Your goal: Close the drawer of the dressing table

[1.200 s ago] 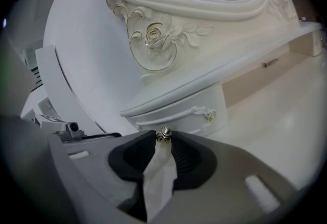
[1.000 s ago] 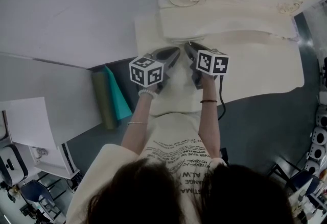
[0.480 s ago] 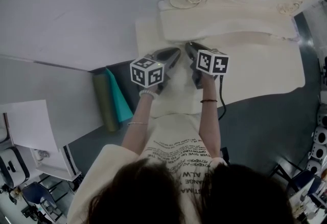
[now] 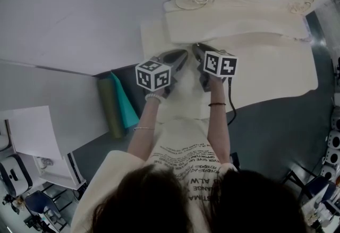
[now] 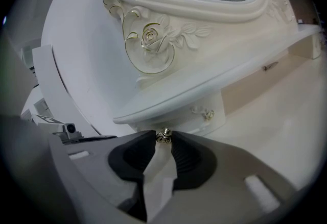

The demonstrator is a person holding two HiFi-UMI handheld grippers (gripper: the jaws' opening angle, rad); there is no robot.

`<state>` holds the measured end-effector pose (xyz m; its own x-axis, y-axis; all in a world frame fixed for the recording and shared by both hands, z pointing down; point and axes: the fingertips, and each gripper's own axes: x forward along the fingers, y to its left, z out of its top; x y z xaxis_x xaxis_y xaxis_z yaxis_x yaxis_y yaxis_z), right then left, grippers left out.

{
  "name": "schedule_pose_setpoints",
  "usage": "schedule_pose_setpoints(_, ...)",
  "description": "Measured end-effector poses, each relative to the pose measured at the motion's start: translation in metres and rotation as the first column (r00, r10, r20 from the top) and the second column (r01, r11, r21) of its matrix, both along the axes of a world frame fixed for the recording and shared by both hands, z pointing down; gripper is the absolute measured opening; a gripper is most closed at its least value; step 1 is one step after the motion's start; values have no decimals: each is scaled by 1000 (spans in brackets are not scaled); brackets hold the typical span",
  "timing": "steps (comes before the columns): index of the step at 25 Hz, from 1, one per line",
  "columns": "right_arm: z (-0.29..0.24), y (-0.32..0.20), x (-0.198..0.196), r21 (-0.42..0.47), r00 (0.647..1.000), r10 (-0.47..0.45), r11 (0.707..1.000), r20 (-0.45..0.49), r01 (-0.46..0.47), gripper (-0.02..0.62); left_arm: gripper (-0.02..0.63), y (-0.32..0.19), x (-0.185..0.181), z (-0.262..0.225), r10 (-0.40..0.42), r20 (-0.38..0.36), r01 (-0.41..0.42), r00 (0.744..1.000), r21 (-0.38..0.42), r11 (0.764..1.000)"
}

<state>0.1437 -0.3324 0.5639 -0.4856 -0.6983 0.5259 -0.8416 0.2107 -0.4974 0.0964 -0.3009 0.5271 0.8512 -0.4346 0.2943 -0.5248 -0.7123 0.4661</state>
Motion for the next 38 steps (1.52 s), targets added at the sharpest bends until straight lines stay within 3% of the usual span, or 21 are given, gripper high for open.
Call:
schedule_pose_setpoints(28,-8,8,4,63,998,44,997,33,-46,124,-2,6,-6,-8,10,-5,-10,1000,24,1000)
schedule_pose_setpoints(38,-40,29,7,161,1000,6,987,27,-10,104,-2,27,-1,-23,56,-10,-55,998,67,996)
